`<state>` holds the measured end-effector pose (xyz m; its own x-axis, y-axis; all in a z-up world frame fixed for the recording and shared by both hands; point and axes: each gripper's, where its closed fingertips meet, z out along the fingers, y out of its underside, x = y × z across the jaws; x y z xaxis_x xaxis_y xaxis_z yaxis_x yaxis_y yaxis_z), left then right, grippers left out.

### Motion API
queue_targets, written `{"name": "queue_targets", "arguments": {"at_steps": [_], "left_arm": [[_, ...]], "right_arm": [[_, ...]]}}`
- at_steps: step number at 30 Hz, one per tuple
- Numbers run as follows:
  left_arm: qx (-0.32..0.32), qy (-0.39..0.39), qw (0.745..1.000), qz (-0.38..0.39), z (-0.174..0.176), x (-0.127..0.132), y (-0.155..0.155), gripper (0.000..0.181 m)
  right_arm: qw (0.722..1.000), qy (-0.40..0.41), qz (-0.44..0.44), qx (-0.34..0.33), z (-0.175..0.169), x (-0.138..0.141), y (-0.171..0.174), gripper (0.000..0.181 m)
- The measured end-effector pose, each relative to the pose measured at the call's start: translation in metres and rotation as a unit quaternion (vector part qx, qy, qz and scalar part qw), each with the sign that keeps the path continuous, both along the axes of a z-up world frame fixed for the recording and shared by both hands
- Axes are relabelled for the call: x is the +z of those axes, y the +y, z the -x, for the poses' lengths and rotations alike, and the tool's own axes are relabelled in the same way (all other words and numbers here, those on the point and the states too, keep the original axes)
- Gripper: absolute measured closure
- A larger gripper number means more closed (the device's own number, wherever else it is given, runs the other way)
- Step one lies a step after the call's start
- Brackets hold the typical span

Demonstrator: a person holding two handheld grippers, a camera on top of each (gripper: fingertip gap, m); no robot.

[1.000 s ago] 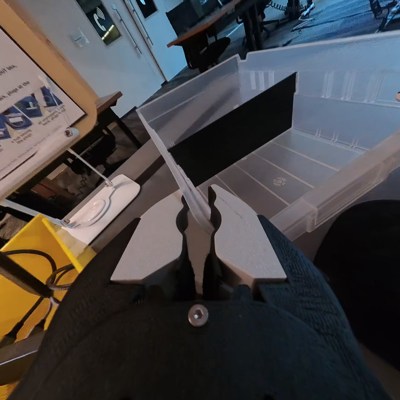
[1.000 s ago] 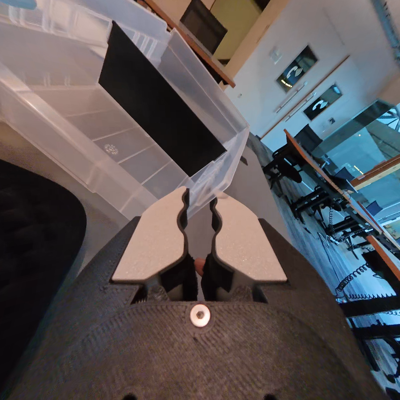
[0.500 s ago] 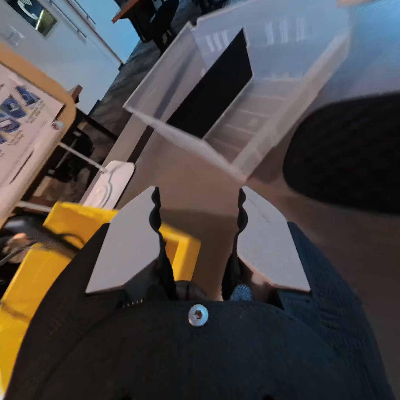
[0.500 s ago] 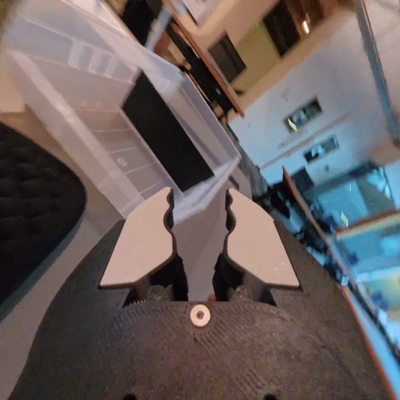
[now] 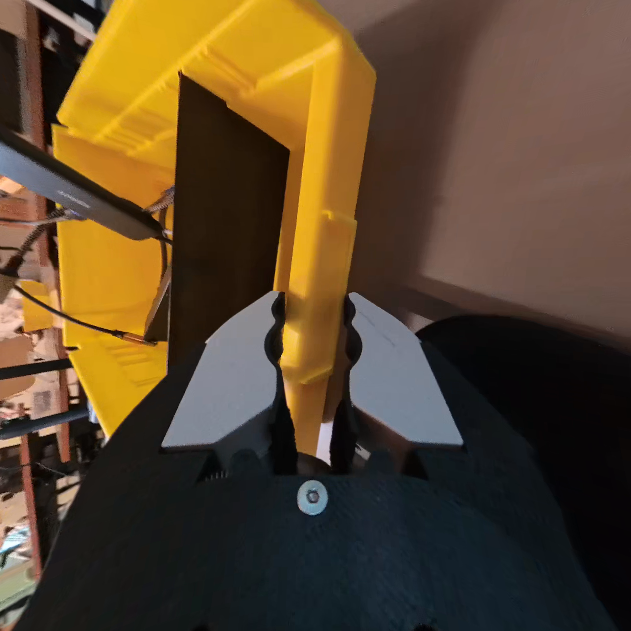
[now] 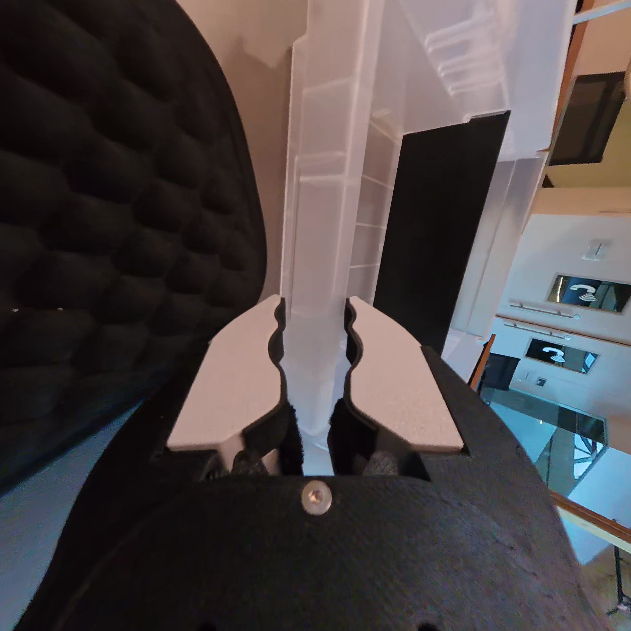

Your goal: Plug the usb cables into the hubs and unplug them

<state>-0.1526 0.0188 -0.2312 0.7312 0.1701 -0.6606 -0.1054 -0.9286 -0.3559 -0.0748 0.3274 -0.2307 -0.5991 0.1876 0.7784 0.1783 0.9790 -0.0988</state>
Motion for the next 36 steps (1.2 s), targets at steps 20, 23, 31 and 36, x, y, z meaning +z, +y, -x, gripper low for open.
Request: {"name": "queue_targets", "arguments": {"at_steps": [20,23,31,36], "left_arm": [[0.147,-0.007,0.989,0.002,-0.015,0.003,-0.174,0.145],[0.142,0.001,0.990,0.004,-0.023,0.003,-0.199,0.145],[0.117,0.019,0.992,-0.031,-0.050,0.005,-0.247,0.145],[0.128,0.019,0.990,-0.060,-0.063,0.005,-0.263,0.143]], "right_arm": [[0.989,0.035,0.005,-0.142,-0.039,0.000,0.099,0.147],[0.988,0.046,-0.001,-0.148,-0.047,0.000,0.122,0.147],[0.992,0.074,0.009,-0.103,-0.063,0.000,0.159,0.146],[0.991,0.077,0.009,-0.110,-0.073,0.001,0.169,0.146]]}}
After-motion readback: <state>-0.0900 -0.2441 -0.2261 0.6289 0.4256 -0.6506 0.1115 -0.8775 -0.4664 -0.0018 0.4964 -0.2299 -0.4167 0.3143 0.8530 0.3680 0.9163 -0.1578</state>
